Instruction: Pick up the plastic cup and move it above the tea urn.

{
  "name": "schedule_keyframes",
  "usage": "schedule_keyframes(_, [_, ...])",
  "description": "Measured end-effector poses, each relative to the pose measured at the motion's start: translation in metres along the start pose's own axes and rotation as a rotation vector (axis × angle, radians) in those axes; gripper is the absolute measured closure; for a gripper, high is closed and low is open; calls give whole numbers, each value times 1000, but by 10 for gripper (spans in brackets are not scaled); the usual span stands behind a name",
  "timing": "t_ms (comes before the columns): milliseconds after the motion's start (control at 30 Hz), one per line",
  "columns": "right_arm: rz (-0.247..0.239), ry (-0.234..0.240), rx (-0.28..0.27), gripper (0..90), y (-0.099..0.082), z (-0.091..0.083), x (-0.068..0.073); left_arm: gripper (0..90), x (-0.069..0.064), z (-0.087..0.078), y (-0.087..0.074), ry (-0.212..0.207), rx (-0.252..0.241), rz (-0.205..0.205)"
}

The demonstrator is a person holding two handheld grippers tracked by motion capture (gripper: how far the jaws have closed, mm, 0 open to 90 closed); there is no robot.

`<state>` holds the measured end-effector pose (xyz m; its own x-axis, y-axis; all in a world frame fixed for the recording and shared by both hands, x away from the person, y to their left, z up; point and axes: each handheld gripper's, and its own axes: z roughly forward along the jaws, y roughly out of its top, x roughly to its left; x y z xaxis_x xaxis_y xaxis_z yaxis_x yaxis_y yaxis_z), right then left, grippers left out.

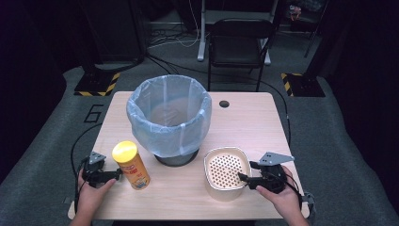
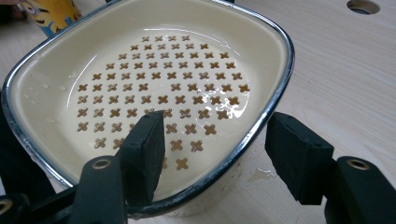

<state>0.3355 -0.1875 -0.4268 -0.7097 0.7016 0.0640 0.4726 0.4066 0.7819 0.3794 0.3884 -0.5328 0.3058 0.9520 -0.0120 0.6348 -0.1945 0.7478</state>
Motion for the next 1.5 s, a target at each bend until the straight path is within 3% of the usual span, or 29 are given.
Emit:
schedule_keyframes(67, [10,3,-9,343,0,-4,1,73,0,0,0,0,0,0])
schedule_keyframes(167, [29,-29,-62,293,3,-15,1,73,0,0,0,0,0,0])
schedule_keyframes(333, [45,-128,-124,219,4,-33,-11,73,0,0,0,0,0,0])
schedule_keyframes(533, [74,-239,-89,142,-11,-33,-31,73,0,0,0,0,0,0])
schedule_keyframes(700, [101,-274,-60,141,-28,-27,-38,73,0,0,0,0,0,0])
schedule_keyframes(900, [140,-285,-40,141,-45,-17,-42,74,0,0,0,0,0,0])
schedule_keyframes(1200, [143,-296,5,150,-62,-1,-45,73,0,0,0,0,0,0])
schedule_keyframes(1400, [143,-287,20,249,-66,4,-46,73,0,0,0,0,0,0])
schedule_keyframes(1500, [152,-283,1,268,-67,3,-48,73,0,0,0,1,0,0])
